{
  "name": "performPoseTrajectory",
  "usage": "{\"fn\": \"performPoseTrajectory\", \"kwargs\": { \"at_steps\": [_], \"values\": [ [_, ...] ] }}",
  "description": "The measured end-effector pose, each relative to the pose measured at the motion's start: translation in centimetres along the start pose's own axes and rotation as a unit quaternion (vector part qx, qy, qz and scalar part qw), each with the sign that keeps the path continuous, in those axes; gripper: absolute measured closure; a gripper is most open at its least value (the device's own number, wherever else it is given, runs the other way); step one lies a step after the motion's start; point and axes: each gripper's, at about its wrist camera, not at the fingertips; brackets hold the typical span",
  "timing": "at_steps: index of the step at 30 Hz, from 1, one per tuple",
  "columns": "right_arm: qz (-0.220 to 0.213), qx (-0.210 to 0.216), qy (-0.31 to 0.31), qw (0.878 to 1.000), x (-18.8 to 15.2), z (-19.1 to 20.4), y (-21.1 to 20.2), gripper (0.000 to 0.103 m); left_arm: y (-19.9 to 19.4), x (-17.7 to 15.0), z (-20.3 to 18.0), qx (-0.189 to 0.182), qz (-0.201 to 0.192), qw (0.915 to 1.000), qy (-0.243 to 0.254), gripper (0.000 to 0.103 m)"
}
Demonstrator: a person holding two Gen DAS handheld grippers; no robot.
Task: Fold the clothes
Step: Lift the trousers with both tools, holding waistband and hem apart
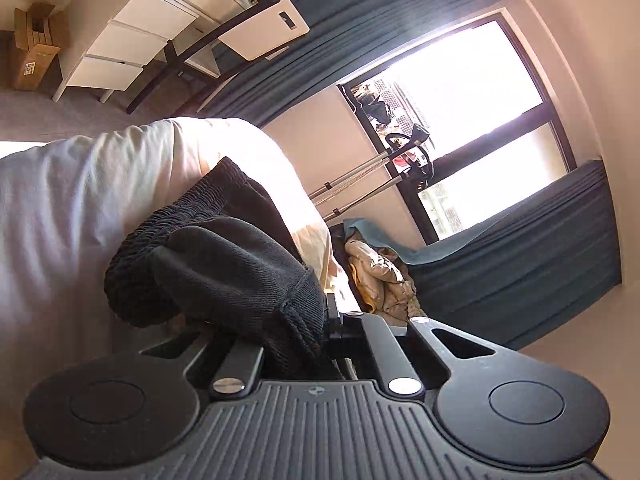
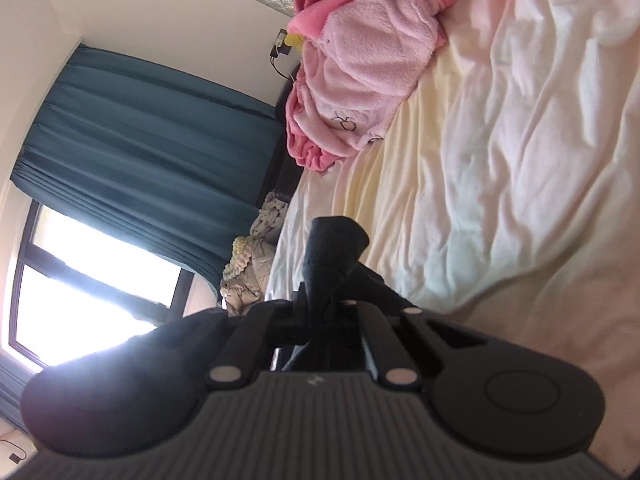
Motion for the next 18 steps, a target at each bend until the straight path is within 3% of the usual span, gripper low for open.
{"fn": "performPoseTrajectory", "kwargs": {
  "at_steps": [3, 8, 13, 18],
  "values": [
    [0.02, -0.031, 0.012, 0.999, -0.2, -1.5, 0.3, 0.1, 0.1, -0.9, 1.7, 0.015, 0.01, 0.9998, -0.011, 0.096],
    [0.013, -0.021, -0.011, 1.0, -0.2, -0.4, 0.2, 0.1, 1.4, -0.5, 2.1, 0.014, -0.009, 0.9993, -0.033, 0.096],
    [0.005, -0.015, -0.055, 0.998, -0.3, 4.4, 3.1, 0.1, 6.7, 1.9, -1.7, 0.033, -0.002, 0.9994, -0.006, 0.096],
    [0.017, -0.02, -0.086, 0.996, -1.7, 10.4, 10.9, 0.1, 16.5, 5.0, -5.9, 0.071, -0.007, 0.9971, 0.029, 0.096]
  ]
}}
Point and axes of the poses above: each gripper's, at about its wrist camera, not at the fingertips, and y roughly the way its jaws point, z to its left, x to its top, and after that the axes turned 7 degrees about -z, right-handed
